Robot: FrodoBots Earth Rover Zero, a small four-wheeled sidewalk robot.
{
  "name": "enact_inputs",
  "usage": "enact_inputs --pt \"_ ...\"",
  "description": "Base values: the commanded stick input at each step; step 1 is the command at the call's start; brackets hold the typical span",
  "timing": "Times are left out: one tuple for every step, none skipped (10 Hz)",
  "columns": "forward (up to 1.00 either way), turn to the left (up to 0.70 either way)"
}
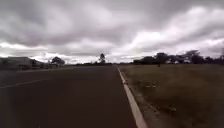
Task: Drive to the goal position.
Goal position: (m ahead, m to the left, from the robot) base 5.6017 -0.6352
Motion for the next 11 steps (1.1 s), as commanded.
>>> enact_inputs --pt "0.85 -0.03" --pt "0.85 -0.05" --pt "0.85 0.00" --pt "0.85 -0.01" --pt "0.85 -0.17" --pt "0.85 0.00" --pt "0.85 -0.08" --pt "0.85 -0.22" --pt "0.85 -0.12" --pt "0.85 0.00" --pt "0.85 -0.26"
